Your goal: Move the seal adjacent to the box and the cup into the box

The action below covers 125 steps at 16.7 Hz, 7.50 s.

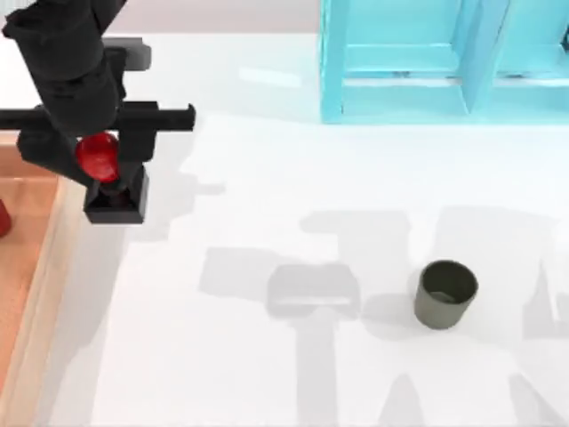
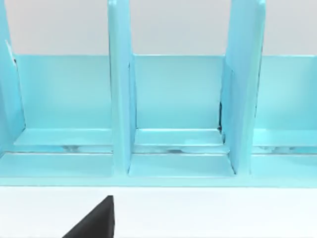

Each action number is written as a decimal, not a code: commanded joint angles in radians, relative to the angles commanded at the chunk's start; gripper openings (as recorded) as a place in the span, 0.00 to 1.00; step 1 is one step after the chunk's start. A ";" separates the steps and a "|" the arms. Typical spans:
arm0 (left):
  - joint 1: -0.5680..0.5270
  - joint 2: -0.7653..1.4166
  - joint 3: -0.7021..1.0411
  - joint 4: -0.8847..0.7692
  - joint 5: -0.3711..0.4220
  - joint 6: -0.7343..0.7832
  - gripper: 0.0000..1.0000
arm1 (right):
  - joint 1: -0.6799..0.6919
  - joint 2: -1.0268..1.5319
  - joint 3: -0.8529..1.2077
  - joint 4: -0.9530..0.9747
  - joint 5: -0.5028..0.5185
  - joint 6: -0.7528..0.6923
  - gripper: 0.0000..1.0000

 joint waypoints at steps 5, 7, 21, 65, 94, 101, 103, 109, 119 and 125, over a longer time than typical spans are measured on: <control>-0.058 -0.160 -0.163 0.044 -0.017 -0.056 0.00 | 0.000 0.000 0.000 0.000 0.000 0.000 1.00; -0.060 -0.162 -0.165 0.045 -0.017 -0.058 0.00 | 0.000 0.000 0.000 0.000 0.000 0.000 1.00; -0.052 -0.128 -0.384 0.298 -0.016 -0.050 0.00 | 0.000 0.000 0.000 0.000 0.000 0.000 1.00; -0.134 -0.030 0.111 -0.121 -0.039 -0.130 1.00 | 0.000 0.000 0.000 0.000 0.000 0.000 1.00; -0.792 1.062 1.482 -0.320 -0.238 -0.765 1.00 | 0.000 0.000 0.000 0.000 0.000 0.000 1.00; -0.768 1.246 1.709 -0.356 -0.231 -0.740 1.00 | 0.000 0.000 0.000 0.000 0.000 0.000 1.00; -0.768 1.246 1.709 -0.356 -0.231 -0.740 1.00 | 0.000 0.000 0.000 0.000 0.000 0.000 1.00; -0.768 1.246 1.709 -0.356 -0.231 -0.740 0.62 | 0.000 0.000 0.000 0.000 0.000 0.000 1.00; -0.768 1.246 1.709 -0.356 -0.231 -0.740 0.00 | 0.000 0.000 0.000 0.000 0.000 0.000 1.00; -0.768 1.246 1.709 -0.356 -0.231 -0.740 0.00 | 0.000 0.000 0.000 0.000 0.000 0.000 1.00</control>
